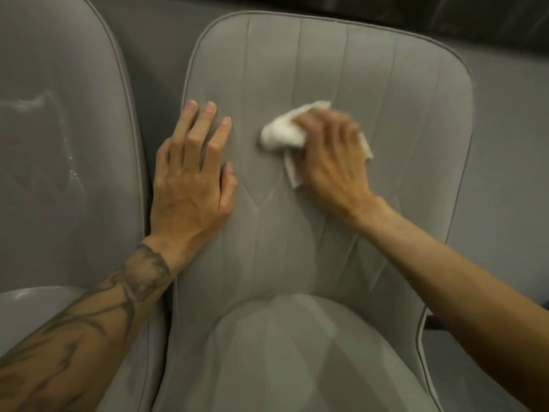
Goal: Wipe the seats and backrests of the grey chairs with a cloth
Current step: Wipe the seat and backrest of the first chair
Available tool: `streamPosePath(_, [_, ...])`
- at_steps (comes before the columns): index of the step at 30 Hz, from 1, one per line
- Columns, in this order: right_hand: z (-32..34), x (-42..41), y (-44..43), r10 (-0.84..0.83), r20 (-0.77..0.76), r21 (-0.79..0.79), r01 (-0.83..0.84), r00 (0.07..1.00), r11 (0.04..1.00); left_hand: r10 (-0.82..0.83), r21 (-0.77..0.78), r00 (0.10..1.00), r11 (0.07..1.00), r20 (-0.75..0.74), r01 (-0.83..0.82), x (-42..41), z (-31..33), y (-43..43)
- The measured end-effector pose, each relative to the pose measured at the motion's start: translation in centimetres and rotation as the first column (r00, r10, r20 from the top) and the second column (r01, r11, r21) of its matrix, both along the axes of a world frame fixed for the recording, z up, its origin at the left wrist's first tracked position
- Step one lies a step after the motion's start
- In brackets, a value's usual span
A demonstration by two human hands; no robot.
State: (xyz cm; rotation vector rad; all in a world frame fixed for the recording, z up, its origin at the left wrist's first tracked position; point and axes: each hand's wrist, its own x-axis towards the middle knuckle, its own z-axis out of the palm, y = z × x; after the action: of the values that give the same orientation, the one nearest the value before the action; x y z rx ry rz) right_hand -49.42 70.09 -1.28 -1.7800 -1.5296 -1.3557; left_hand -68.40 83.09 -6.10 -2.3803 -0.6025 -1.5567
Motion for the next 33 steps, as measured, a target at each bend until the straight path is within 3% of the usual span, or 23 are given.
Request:
streamPosePath(3, [4.9,1.3,2.6,-0.08,-0.183,0.34,0.14,0.98,0.93,0.0,0.004,1.0,1.0,0.002,0.0,0.0,0.0,0.0])
streamPosePath(5, [3.7,-0.5,3.9,-0.054,-0.243,0.411,0.153,0.969,0.899,0.006,0.011,1.0,1.0,0.005,-0.006,0.1,-0.1,0.0])
streamPosePath(6, [1.5,-1.5,3.9,-0.015,-0.229,0.355,0.098,0.973,0.93,0.008,0.016,1.0,1.0,0.008,-0.008,0.2,-0.1,0.0])
streamPosePath(8, [-3.7,-3.5,2.2,0.054,-0.142,0.098,-0.04,0.988,0.994,0.0,0.022,1.0,1.0,0.013,0.0,0.1,-0.1,0.0])
streamPosePath(10, [-6.4,-3.2,-0.3,0.07,-0.018,-0.117,-0.072,0.997,0.991,-0.007,0.02,1.0,1.0,0.013,0.007,0.1,0.0,0.0])
streamPosePath(11, [-6.1,-2.1,-0.9,0.079,0.033,-0.149,-0.074,0.996,0.986,-0.006,0.017,1.0,1.0,0.011,0.006,0.1,0.0,0.0])
streamPosePath(13, [-3.8,0.3,-0.6,0.041,0.039,-0.049,-0.04,0.998,0.998,-0.006,0.01,1.0,1.0,0.003,0.006,0.1,0.0,-0.1])
streamPosePath(15, [-1.3,1.7,0.5,-0.02,-0.054,0.169,0.029,0.998,0.985,0.001,0.007,1.0,1.0,0.006,-0.001,0.1,0.0,-0.1])
streamPosePath(17, [-2.2,1.2,1.0,-0.027,-0.15,0.274,0.068,0.988,0.959,0.003,0.007,1.0,1.0,0.009,-0.003,0.2,0.0,-0.2])
streamPosePath(19, [-7.0,-0.7,0.4,0.017,-0.168,0.18,0.014,0.986,0.984,0.01,0.014,1.0,1.0,0.011,-0.01,0.1,0.1,-0.2])
streamPosePath(23, [-13.9,-2.3,-3.6,0.054,0.029,-0.232,-0.046,0.998,0.972,0.005,0.009,1.0,1.0,0.008,-0.005,0.2,0.2,-0.3])
streamPosePath(25, [-11.4,-0.5,-3.2,0.057,0.017,-0.187,-0.053,0.998,0.981,0.008,0.002,1.0,1.0,0.005,-0.008,0.2,0.3,-0.3])
streamPosePath(29, [-5.6,1.6,-0.4,-0.067,-0.172,0.256,0.11,0.983,0.96,0.023,0.009,1.0,1.0,0.004,-0.023,0.2,0.1,-0.1])
streamPosePath(31, [-8.6,0.4,-0.4,-0.035,-0.193,0.243,0.083,0.981,0.967,0.03,0.015,1.0,0.999,0.005,-0.03,0.3,0.1,-0.2])
streamPosePath(33, [-14.1,-1.7,-2.1,0.013,-0.126,-0.004,-0.013,0.992,1.0,0.032,0.021,0.999,0.999,0.004,-0.032,0.3,0.2,-0.2])
